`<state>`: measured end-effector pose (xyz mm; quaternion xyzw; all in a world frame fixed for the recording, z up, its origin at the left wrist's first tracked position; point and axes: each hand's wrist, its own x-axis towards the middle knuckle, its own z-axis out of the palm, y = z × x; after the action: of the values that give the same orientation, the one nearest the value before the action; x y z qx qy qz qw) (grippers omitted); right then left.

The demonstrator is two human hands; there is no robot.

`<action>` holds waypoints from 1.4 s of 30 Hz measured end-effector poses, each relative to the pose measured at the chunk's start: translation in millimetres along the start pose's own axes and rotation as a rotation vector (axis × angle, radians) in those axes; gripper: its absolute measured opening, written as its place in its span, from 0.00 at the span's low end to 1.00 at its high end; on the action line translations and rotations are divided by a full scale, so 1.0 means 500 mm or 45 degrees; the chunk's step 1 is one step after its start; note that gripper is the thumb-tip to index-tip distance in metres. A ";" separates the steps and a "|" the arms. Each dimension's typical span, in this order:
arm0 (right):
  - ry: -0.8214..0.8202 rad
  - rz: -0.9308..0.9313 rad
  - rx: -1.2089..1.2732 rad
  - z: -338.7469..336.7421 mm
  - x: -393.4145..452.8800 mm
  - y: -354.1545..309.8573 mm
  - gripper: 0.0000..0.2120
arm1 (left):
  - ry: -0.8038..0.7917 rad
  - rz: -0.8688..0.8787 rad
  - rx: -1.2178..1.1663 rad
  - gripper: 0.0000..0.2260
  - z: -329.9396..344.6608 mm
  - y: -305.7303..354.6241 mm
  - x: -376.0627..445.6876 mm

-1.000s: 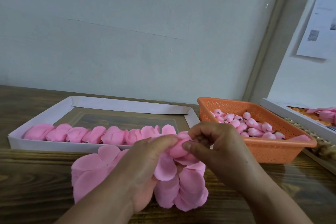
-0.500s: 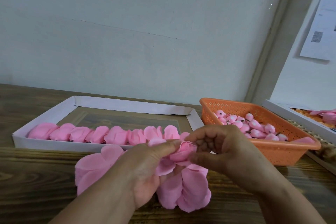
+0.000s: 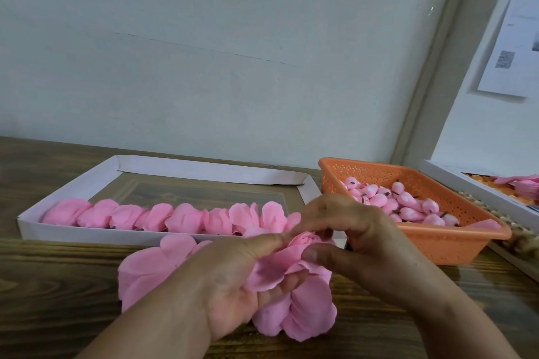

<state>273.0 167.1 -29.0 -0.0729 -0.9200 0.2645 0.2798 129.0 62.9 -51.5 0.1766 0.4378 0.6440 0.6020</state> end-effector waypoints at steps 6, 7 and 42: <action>0.110 0.038 0.038 0.014 0.003 0.005 0.02 | -0.030 0.091 0.038 0.12 -0.003 -0.004 0.006; 0.130 0.052 0.054 0.014 0.004 0.005 0.02 | -0.054 0.103 0.039 0.14 -0.004 -0.003 0.006; 0.228 -0.068 -0.174 0.008 0.003 0.001 0.05 | -0.127 0.241 0.281 0.12 -0.005 0.002 0.000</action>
<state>269.5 166.0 -31.6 -0.0906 -0.9088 0.1860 0.3622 126.4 62.2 -52.3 0.3140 0.4568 0.6361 0.5367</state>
